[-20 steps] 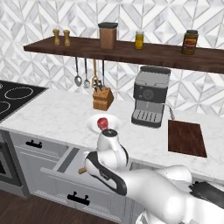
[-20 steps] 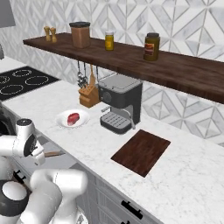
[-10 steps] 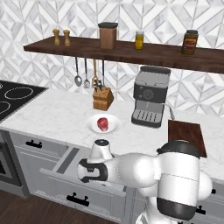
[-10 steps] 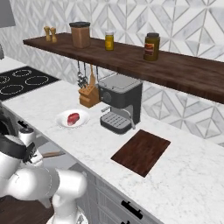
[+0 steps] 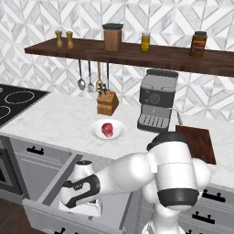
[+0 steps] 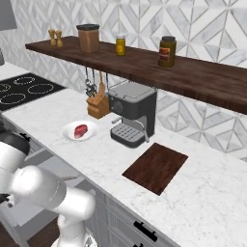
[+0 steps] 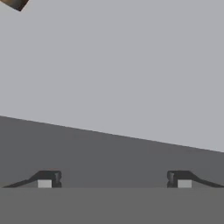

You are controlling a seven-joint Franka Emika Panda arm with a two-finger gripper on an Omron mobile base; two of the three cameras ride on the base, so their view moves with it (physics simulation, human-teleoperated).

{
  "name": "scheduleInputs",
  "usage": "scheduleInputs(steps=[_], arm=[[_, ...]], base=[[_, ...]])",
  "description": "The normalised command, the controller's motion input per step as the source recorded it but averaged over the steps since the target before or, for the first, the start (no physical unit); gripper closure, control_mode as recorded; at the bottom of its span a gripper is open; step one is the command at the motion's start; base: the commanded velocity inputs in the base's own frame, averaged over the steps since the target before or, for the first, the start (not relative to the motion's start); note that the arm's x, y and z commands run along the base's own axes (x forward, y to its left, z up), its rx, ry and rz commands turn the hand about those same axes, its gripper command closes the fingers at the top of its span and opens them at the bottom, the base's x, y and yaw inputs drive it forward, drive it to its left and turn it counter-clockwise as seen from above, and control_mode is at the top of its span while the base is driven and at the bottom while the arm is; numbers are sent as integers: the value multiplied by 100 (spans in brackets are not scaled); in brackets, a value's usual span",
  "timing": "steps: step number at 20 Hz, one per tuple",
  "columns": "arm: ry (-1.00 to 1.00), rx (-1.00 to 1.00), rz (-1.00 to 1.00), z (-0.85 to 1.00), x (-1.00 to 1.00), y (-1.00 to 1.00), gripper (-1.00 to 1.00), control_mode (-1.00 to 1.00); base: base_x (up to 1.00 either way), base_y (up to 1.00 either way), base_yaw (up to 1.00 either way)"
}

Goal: Pick up the knife from the drawer and place it on the cutting board. Then place the meat from the plate to the cutting board.

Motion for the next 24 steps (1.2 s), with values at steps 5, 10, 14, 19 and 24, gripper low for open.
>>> scheduleInputs(steps=[5, 10, 14, 19, 24], arm=[[-9, 0, 5, 35, -90, 62, -100, -100], [-41, 0, -2, 99, -33, -27, -100, -100], [-20, 0, -5, 53, 0, -41, -100, -100], [0, 0, -12, 9, 22, -43, -100, -100], [1, 0, -2, 4, 50, -13, -100, -100]], base=[[0, 0, 0], [0, 0, 0], [0, 0, 0], [0, 0, 0], [0, 0, 0]])
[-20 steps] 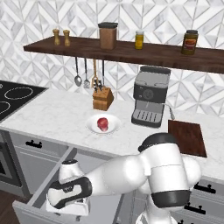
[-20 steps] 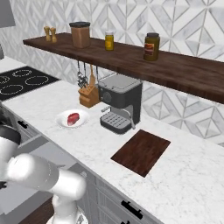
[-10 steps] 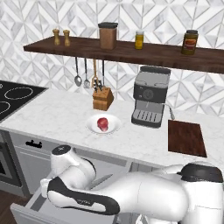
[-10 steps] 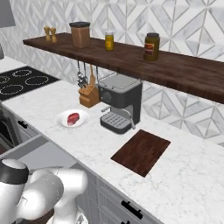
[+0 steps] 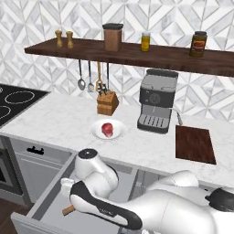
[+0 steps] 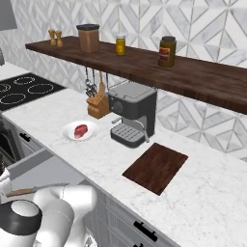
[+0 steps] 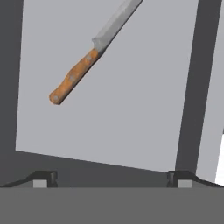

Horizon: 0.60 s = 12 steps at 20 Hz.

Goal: Pick up the knife from the drawer and place it on the cutting board. Then place the meat from the plate to the cutting board.

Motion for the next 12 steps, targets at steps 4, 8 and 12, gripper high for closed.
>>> scheduleInputs(steps=[4, 8, 12], arm=[[0, -5, 0, -4, 46, 0, -100, -100], [2, -3, 0, -6, 62, 0, -100, -100], [4, -8, 3, -20, 49, 5, -100, -100]], base=[[0, 0, 0], [0, 0, 0], [0, 0, 0]])
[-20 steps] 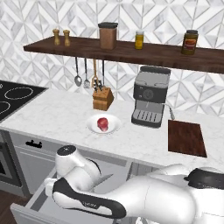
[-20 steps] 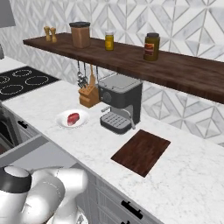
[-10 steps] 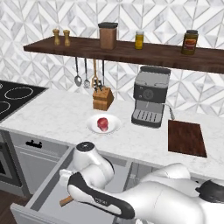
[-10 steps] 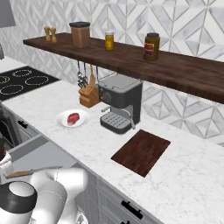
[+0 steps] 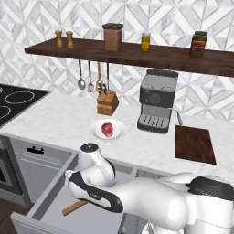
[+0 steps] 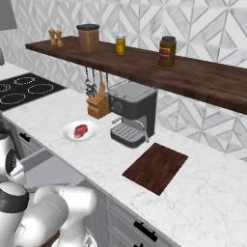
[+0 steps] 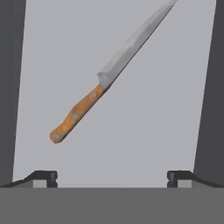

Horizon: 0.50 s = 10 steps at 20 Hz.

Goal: Pick up the knife from the drawer and place it on the cutting board. Then place the meat from the plate to the cutting board.

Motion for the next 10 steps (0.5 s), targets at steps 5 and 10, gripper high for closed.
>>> scheduleInputs(steps=[5, 10], arm=[[0, -11, 5, -46, 21, 20, -100, -100], [0, -5, 1, -37, 10, 15, -100, -100]], base=[[0, 0, 0], [0, 0, 0]])
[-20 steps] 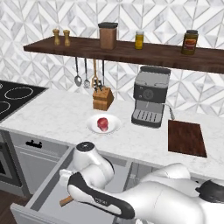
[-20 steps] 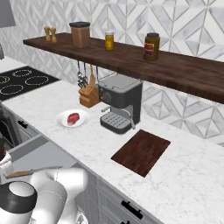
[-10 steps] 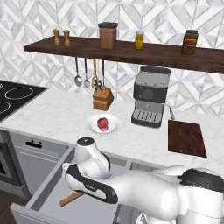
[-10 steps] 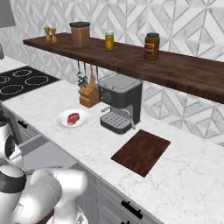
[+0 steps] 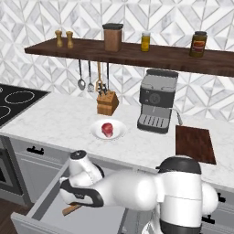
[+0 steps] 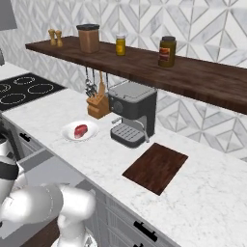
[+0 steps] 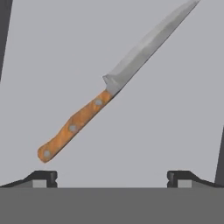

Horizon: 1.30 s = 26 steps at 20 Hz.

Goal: Pick up the knife from the drawer and place it on the cutting board. Then place the meat from the plate to the cutting board.

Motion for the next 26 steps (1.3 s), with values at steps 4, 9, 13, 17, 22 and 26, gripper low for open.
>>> scheduleInputs(steps=[4, 9, 13, 17, 22, 26], arm=[[-1, 0, 0, -34, 0, 1, -100, -100], [-1, 0, 0, -34, 0, 0, -100, -100], [-2, 0, 0, -23, 9, 0, -100, -100], [-5, 0, 0, -20, 14, 0, -100, -100], [-7, 0, 0, -36, 15, 9, -100, -100], [-10, 0, 0, -42, 30, 12, -100, -100]], base=[[0, 0, 0], [0, 0, 0], [0, 0, 0], [0, 0, 0], [0, 0, 0], [0, 0, 0]])
